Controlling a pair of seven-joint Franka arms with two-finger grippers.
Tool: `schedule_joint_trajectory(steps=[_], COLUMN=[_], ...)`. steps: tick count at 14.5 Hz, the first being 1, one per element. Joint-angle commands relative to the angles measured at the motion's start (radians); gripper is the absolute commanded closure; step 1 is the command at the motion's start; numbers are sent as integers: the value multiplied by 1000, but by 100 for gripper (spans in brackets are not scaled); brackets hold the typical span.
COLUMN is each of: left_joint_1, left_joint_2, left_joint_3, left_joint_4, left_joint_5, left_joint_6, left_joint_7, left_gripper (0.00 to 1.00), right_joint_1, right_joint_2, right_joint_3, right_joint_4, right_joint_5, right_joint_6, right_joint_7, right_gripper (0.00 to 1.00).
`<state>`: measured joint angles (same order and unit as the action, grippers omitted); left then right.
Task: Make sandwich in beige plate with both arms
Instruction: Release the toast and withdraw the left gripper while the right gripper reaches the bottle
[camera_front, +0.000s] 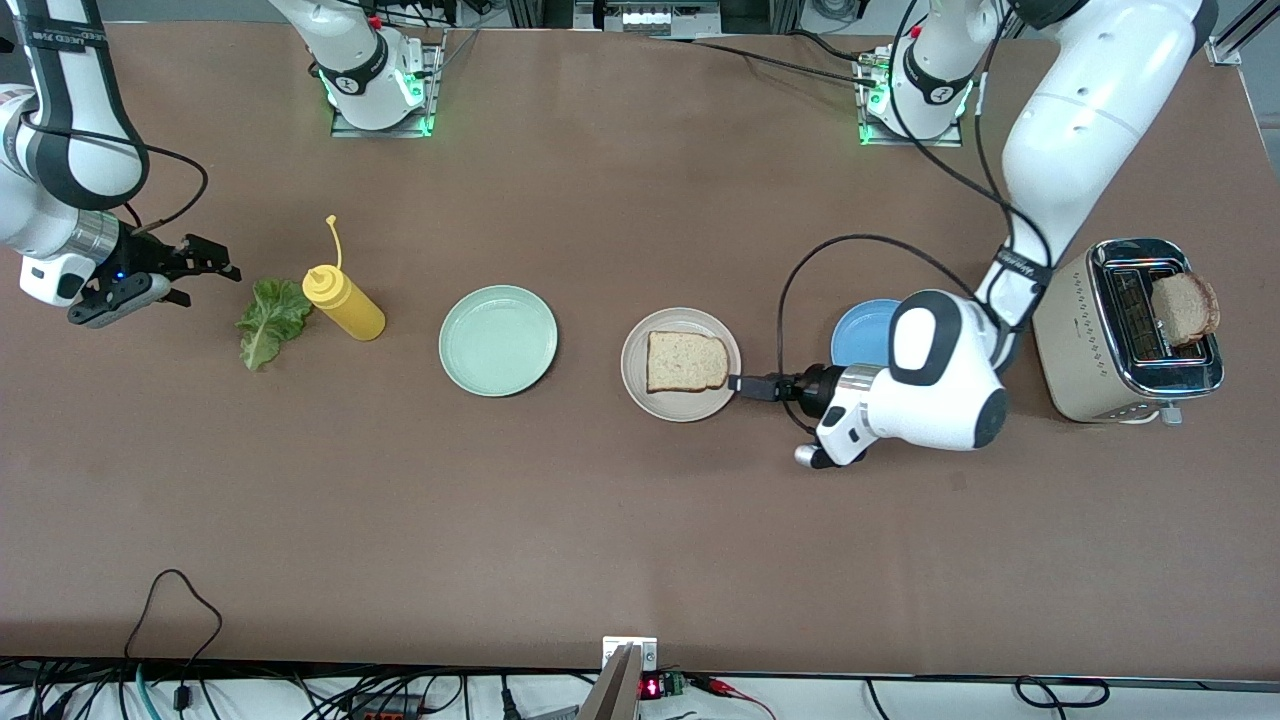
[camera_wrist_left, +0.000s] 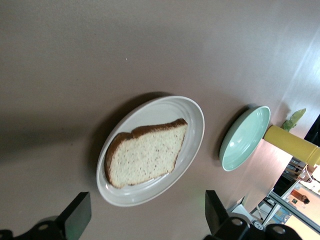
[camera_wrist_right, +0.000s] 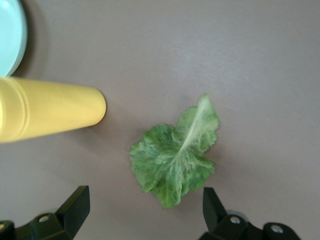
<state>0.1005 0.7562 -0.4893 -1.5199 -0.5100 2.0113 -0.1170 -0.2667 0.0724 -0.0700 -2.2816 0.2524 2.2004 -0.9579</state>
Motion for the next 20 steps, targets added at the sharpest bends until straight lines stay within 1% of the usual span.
schedule_joint_trajectory(steps=[1, 3, 4, 6, 9, 10, 11, 13, 15, 16, 18, 20], left_joint_1=[21, 45, 66, 99, 120, 111, 84, -5, -123, -158, -165, -166], left_joint_2=[-74, -95, -104, -112, -114, -124, -159, -231, -319, -365, -437, -507], left_joint_3=[2, 2, 2, 0, 2, 23, 70, 222, 393, 459, 511, 570], left_joint_4=[-23, -22, -22, -17, 44, 50, 50, 50, 50, 50, 46, 41], left_joint_5=[33, 106, 163, 244, 373, 414, 447, 452, 456, 453, 456, 456], left_joint_6=[-49, -81, -86, -94, -169, -180, -180, -199, -229, -239, -246, -259], left_joint_7=[11, 10, 10, 10, 7, 10, 10, 11, 11, 11, 11, 13], left_gripper=[0, 0, 0, 0, 0, 0, 0, 0, 0, 0, 0, 0], right_joint_1=[-19, -40, -45, -54, -72, -83, -86, -124, -154, -160, -167, -177], right_joint_2=[-8, 32, 44, 64, 116, 139, 154, 185, 216, 221, 237, 257], right_joint_3=[12, 12, 12, 12, 12, 12, 12, 12, 12, 12, 12, 12], right_joint_4=[-24, -24, -26, -30, -30, -30, -30, -30, -30, -30, -29, -27], right_joint_5=[109, 247, 295, 339, 499, 543, 577, 634, 648, 659, 723, 737], right_joint_6=[18, 7, 1, -10, -86, -114, -137, -204, -249, -267, -339, -372], right_joint_7=[-239, -490, -581, -736, -993, -1063, -1125, -1243, -1314, -1353, -1448, -1476], right_gripper=[0, 0, 0, 0, 0, 0, 0, 0, 0, 0, 0, 0])
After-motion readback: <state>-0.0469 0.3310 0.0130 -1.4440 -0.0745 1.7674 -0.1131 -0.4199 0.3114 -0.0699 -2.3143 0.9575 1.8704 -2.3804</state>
